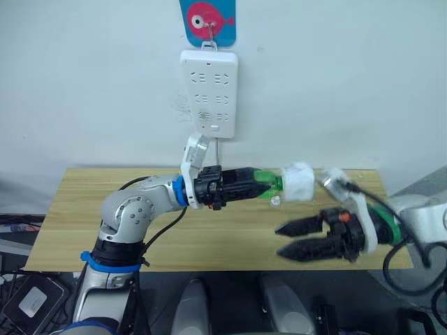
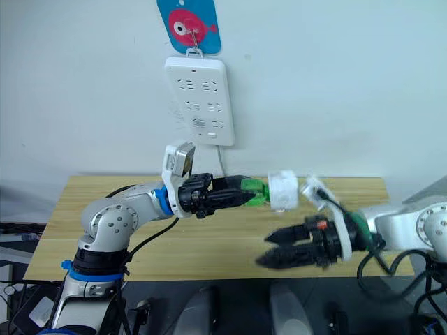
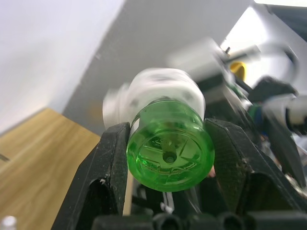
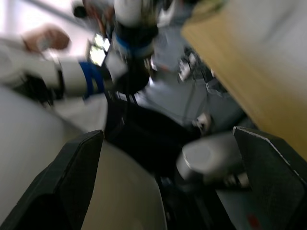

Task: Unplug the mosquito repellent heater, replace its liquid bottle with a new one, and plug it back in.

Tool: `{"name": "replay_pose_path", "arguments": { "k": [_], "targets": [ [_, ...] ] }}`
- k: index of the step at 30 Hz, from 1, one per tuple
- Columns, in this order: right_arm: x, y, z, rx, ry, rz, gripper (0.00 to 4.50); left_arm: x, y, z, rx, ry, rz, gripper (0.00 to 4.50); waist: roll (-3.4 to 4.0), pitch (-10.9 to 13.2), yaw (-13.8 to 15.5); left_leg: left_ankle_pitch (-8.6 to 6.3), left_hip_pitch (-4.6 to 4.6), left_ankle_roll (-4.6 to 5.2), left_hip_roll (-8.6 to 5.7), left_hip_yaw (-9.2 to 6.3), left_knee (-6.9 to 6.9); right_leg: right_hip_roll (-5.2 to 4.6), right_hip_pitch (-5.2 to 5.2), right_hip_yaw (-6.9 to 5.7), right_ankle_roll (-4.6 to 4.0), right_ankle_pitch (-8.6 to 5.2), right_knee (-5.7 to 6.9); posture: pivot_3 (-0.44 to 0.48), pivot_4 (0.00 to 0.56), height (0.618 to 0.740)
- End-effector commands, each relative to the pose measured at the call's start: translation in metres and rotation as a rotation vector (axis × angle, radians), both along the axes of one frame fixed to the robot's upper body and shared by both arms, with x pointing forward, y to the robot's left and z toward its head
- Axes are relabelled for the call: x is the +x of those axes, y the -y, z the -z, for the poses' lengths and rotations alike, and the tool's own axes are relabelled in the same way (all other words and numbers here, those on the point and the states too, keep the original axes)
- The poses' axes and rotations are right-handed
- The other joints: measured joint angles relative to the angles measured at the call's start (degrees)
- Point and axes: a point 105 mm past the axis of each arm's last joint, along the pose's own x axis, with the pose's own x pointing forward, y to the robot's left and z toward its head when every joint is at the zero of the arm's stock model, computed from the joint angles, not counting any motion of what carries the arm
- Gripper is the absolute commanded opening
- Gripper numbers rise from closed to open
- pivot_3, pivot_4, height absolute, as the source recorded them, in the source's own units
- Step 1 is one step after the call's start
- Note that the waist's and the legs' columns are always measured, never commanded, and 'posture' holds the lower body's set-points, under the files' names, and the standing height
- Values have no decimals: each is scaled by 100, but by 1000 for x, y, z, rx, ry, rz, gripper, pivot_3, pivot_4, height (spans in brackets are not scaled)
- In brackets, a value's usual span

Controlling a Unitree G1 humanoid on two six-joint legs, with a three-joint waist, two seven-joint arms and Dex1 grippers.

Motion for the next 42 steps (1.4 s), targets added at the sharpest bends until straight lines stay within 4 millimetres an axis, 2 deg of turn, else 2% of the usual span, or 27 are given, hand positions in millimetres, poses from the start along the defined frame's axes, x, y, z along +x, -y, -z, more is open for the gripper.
{"name": "replay_pose_path", "arguments": {
  "k": [1,5,7,9,11,14,16,19,24,33,38,42],
  "targets": [
    [4,12,2,-16,218,-4,3594,-4,-5,-14,-36,3,28,2247,0,0,30,0,0,0,0,1,0,0,0,0,10,-6,-1,-178,237,729],
    [33,43,12,-94,406,70,2157,-10,-11,-14,-19,-33,83,2247,-1,0,16,0,4,-1,-3,8,4,-1,1,8,28,-12,-1,-179,238,729],
    [51,53,3,-69,434,127,1479,-14,-13,-13,-1,-41,107,2247,-1,0,-1,1,8,-1,-1,13,6,-1,3,15,30,-11,0,-182,239,729],
    [72,65,-17,-39,492,173,682,-19,-16,-12,16,-59,138,2247,-1,1,-24,2,12,-1,0,15,7,0,6,19,28,-9,1,-183,240,729],
    [82,71,-26,-41,534,179,23,-21,-17,-11,26,-68,157,2247,2,2,-50,3,16,0,-1,18,8,0,7,24,5,5,3,-181,240,729],
    [98,68,-40,-40,621,168,0,-27,-18,-12,33,-89,198,2247,2,2,-67,3,17,1,0,16,4,1,9,19,4,6,1,-185,241,729],
    [98,52,-40,-9,625,119,0,-29,-18,-13,30,-102,220,2247,1,2,-79,2,16,1,1,16,2,0,8,20,4,6,2,-185,241,729],
    [87,24,-35,50,601,21,0,-28,-18,-16,17,-115,219,2247,1,2,-80,1,12,1,3,13,-3,-1,7,10,3,5,1,-183,245,729],
    [61,-5,-31,134,536,-76,0,-24,-17,-18,8,-114,189,2247,3,3,-61,2,4,-3,6,10,1,-9,6,-3,2,5,0,-177,248,729],
    [31,-13,-41,196,457,-115,0,0,-13,-13,15,-31,15,2247,3,3,-39,1,6,2,1,8,9,-9,12,-5,3,7,5,-183,251,729],
    [33,-14,-56,242,452,-78,0,8,-12,-2,76,51,-46,2247,3,3,-54,1,6,2,1,11,5,-8,10,-2,3,7,3,-185,253,729],
    [48,-13,-68,278,469,-7,0,-2,-11,6,119,84,20,2247,3,3,-70,1,6,2,2,11,4,-7,10,-2,3,7,3,-187,253,729]
  ]
}}
